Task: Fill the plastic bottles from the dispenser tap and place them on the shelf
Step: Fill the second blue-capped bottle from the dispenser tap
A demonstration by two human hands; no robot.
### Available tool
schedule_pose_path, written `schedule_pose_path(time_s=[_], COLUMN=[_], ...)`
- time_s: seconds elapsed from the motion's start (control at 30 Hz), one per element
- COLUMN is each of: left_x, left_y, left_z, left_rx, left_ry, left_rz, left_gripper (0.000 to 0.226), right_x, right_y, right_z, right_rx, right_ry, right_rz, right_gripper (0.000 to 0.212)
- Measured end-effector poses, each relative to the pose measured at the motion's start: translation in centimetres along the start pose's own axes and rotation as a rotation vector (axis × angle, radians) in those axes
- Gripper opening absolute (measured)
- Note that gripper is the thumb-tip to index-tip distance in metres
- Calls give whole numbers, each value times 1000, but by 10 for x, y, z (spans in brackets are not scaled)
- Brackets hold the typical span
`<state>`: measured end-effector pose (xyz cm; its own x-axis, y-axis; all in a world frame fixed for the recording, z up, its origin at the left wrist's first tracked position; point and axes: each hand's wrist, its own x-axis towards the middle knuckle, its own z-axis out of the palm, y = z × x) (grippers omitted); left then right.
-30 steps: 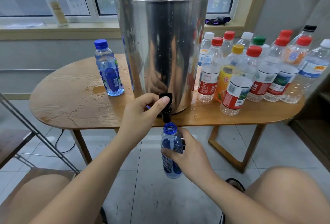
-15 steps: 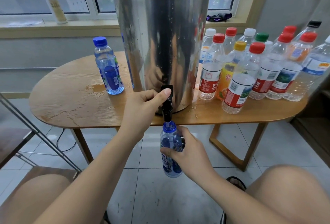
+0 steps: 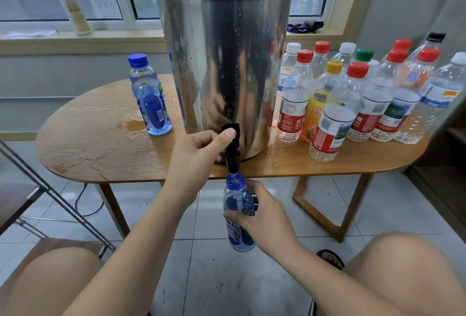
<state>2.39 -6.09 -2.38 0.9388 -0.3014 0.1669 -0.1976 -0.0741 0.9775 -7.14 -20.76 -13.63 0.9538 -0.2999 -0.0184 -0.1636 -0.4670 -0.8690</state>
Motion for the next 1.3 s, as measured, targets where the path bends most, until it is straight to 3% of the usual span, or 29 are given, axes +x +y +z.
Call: schedule_pose_path(time_s=[0.37, 1.3], left_x=[2, 5], left_y=[3, 3], left_z=[-8, 2], left_rx=[-21, 39], left_ry=[-70, 13], left_rz=[-3, 30], left_gripper=[42, 42], right_x=[-1, 0], right_y=[0, -3], right_z=[-3, 0], right_rx=[-17, -39], right_ry=[12, -14], right_rz=[-21, 21], right_gripper=[71, 80])
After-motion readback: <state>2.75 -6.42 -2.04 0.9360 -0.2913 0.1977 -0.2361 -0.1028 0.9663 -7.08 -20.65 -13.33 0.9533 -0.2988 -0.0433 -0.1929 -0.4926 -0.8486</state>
